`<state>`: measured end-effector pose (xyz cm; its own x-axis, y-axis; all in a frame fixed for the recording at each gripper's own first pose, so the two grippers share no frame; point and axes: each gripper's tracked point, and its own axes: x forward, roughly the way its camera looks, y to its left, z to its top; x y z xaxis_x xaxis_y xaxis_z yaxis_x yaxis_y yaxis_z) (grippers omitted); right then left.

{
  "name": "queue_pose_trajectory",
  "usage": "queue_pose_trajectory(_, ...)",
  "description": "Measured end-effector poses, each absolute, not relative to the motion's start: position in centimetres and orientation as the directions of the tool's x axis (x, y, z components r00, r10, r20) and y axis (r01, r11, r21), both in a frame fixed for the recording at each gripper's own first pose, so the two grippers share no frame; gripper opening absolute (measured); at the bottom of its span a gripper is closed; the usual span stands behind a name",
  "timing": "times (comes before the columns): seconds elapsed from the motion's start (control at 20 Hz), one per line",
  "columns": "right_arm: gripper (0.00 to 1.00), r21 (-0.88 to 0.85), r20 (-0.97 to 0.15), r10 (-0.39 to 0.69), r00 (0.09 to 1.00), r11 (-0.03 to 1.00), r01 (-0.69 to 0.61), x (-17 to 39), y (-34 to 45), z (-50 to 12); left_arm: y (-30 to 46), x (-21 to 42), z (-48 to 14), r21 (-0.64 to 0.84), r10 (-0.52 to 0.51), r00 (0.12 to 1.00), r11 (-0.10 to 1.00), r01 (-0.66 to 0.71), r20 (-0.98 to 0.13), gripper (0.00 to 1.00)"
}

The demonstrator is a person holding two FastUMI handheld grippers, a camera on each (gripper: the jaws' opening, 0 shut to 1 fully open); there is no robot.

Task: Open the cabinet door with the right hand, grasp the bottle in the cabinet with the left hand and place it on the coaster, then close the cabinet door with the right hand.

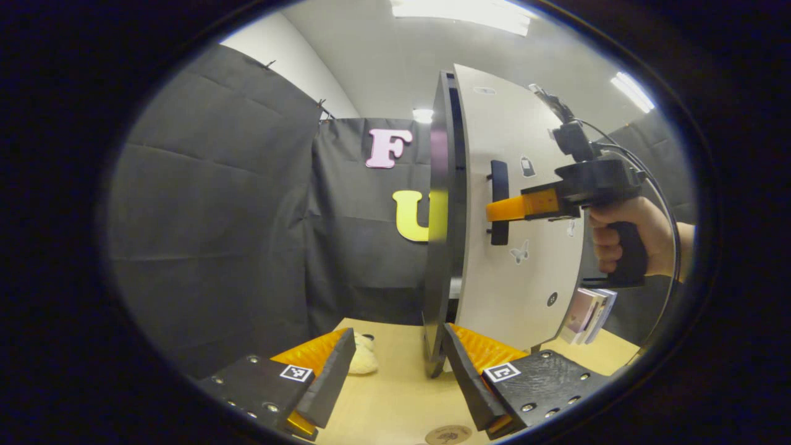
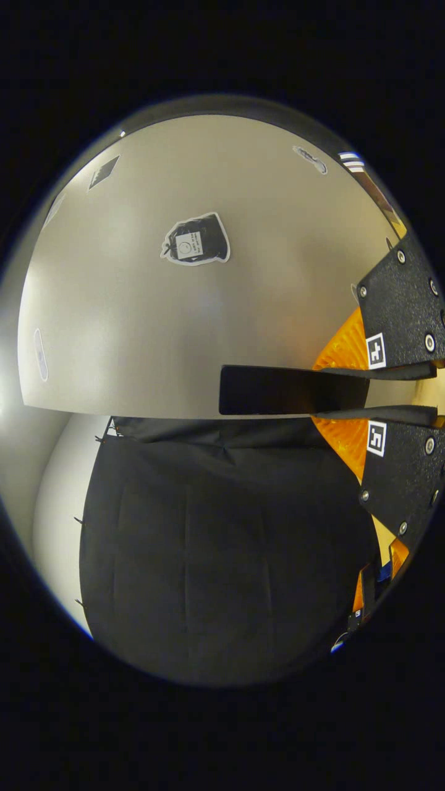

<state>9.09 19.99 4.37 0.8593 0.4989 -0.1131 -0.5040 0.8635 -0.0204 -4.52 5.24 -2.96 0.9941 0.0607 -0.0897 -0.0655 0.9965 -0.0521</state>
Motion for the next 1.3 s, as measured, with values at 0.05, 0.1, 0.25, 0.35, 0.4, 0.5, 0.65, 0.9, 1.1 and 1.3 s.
queue_pose_trajectory(0.05, 0.17, -0.014, -0.12, 0.51, 0.852, 0.857, -0.515, 9.1, 20.0, 4.2, 5.1, -4.4, -2.7, -0.052, 0.055, 0.995, 0.997, -0.06, -0.081, 0.88)
queue_pose_trajectory(0.1, 0.17, -0.012, -0.125, 0.524, 0.842, 0.848, -0.529, 9.1, 20.0, 4.2, 5.1, -4.3, -2.5, -0.047, 0.057, 0.996, 0.997, -0.061, -0.073, 0.88)
queue_pose_trajectory(0.25, 0.17, -0.003, -0.136, 0.568, 0.812, 0.819, -0.573, 9.2, 19.6, 4.4, 5.5, -4.3, -2.1, -0.023, 0.081, 0.995, 0.996, -0.082, -0.056, 0.88)
queue_pose_trajectory(0.35, 0.17, -0.01, -0.16, 0.597, 0.786, 0.796, -0.606, 9.4, 19.2, 4.7, 5.6, -4.6, -1.7, -0.014, 0.097, 0.994, 0.995, -0.098, -0.048, 0.85)
queue_pose_trajectory(0.4, 0.17, -0.004, -0.171, 0.614, 0.771, 0.782, -0.624, 9.6, 19.2, 4.8, 5.3, -4.7, -1.3, -0.014, 0.096, 0.995, 0.995, -0.097, -0.036, 0.85)
queue_pose_trajectory(0.5, 0.16, 0.014, -0.187, 0.639, 0.746, 0.761, -0.648, 10.4, 19.0, 4.5, 4.9, -4.6, -0.9, 0.001, 0.095, 0.995, 0.995, -0.095, -0.03, 0.88)
queue_pose_trajectory(0.65, 0.17, 0.021, -0.188, 0.645, 0.74, 0.756, -0.654, 11.0, 19.0, 3.9, 3.6, -4.9, -0.6, 0.022, 0.049, 0.999, 0.999, -0.049, -0.021, 0.85)
queue_pose_trajectory(0.9, 0.16, 0.025, -0.187, 0.631, 0.753, 0.769, -0.639, 11.0, 18.4, 4.0, 2.3, -5.3, -0.5, 0.031, 0.015, 0.999, 0.999, -0.014, -0.036, 0.88)
queue_pose_trajectory(1.1, 0.16, 0.038, -0.188, 0.595, 0.781, 0.799, -0.6, 11.1, 17.6, 4.1, 0.8, -6.0, -0.5, -0.001, -0.006, 0.999, 1.0, 0.006, -0.044, 0.81)
queue_pose_trajectory(1.3, 0.16, 0.086, -0.177, 0.544, 0.82, 0.839, -0.538, 10.8, 16.9, 3.8, 1.3, -6.2, -0.8, 0.008, 0.051, 0.996, 0.999, -0.051, -0.071, 0.88)
